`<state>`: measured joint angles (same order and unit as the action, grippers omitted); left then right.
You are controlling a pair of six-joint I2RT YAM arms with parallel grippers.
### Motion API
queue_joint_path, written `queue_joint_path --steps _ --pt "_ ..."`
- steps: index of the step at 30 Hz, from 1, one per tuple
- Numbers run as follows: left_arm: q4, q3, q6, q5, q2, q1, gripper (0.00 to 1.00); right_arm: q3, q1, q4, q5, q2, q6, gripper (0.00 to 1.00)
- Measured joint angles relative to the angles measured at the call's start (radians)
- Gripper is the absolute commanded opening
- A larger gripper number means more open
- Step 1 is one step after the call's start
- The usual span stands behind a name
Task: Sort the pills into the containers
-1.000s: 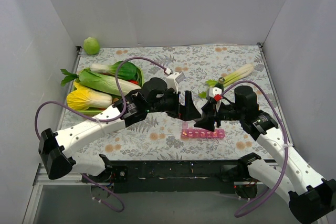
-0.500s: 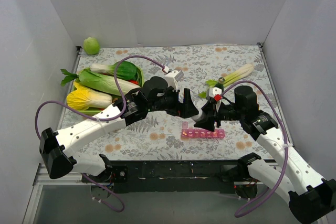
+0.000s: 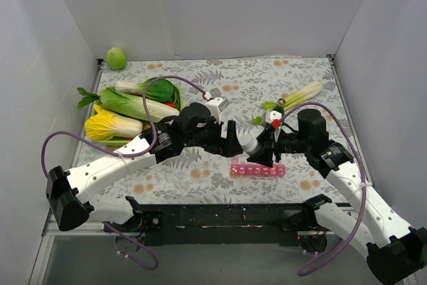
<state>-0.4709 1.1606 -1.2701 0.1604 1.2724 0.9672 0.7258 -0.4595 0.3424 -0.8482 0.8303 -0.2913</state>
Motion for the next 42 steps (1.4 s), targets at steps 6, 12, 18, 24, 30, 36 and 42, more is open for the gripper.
queue_joint_path --steps 6,12,18,24,30,36,42 --pt "-0.053 -0.085 0.003 -0.019 -0.059 -0.056 0.76 0.019 0.000 0.000 -0.006 0.000 0.000 0.01" --pt "-0.068 -0.185 0.041 0.060 -0.181 -0.171 0.84 0.021 0.000 0.000 -0.011 0.000 0.000 0.01" --pt "0.037 -0.134 0.069 0.245 -0.216 -0.169 0.89 0.021 0.000 0.000 -0.011 0.000 0.000 0.01" --pt "0.167 -0.052 0.014 0.351 -0.090 -0.169 0.98 0.021 0.000 0.000 -0.011 0.000 -0.001 0.01" --pt "0.191 -0.005 -0.024 0.362 0.034 -0.154 0.79 0.021 0.000 0.000 -0.011 0.002 -0.001 0.01" --pt "0.183 0.019 -0.031 0.363 0.070 -0.123 0.72 0.021 0.000 -0.001 -0.012 0.011 -0.001 0.01" --pt "0.182 0.030 -0.032 0.376 0.071 -0.111 0.54 0.021 0.000 -0.001 -0.013 0.016 0.000 0.01"
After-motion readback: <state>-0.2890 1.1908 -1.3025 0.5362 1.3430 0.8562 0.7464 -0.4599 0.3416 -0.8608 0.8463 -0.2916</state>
